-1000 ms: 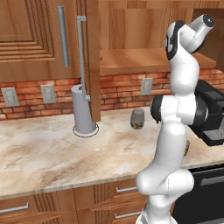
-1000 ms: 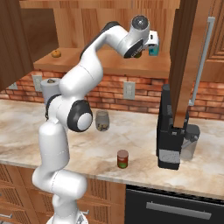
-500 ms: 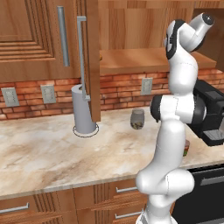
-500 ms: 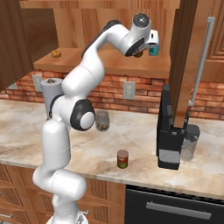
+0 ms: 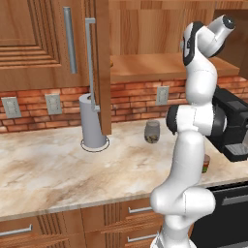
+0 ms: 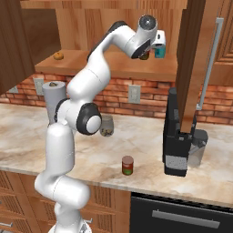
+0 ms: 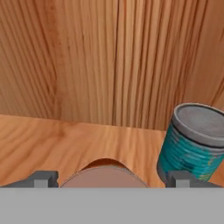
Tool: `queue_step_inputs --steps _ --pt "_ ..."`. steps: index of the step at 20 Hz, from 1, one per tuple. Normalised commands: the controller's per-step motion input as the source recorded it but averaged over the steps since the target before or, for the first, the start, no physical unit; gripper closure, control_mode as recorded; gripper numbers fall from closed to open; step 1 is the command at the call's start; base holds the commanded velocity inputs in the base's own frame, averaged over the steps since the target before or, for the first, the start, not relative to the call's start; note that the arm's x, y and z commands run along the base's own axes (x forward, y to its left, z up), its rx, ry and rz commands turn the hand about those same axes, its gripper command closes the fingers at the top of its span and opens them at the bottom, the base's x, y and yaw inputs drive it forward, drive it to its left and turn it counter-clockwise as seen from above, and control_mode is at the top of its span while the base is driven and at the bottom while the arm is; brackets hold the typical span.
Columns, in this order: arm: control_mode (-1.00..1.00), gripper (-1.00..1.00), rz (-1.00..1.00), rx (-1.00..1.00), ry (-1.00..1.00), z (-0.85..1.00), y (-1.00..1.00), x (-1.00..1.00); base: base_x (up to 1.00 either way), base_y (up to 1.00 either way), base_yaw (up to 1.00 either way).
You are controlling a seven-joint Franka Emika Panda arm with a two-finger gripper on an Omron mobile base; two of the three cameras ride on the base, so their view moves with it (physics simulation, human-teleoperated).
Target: Pick the cans from the counter and place them in their designated side in the cabinet.
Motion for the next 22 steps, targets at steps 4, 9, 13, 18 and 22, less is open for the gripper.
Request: queue_step_inputs --steps 4,9,13,18,22 --pt "-1.00 -1.00 0.00 0.00 -0.08 -0.13 0.00 0.35 0.00 0.00 0.00" --pt "-1.00 -1.00 0.02 0.00 -0.12 -0.16 -0.08 0.14 0.00 0.00 0.00" --pt "-1.00 -1.00 0.06 0.00 -0.16 -0.13 -0.20 0.00 0.00 0.00 0.00" --pt "-1.00 -1.00 0.06 0.00 -0.17 -0.04 -0.13 -0.01 0.00 0.00 0.00" --pt "-1.00 -1.00 0.06 0.01 -0.17 0.00 0.00 -0.02 0.00 0.00 0.00"
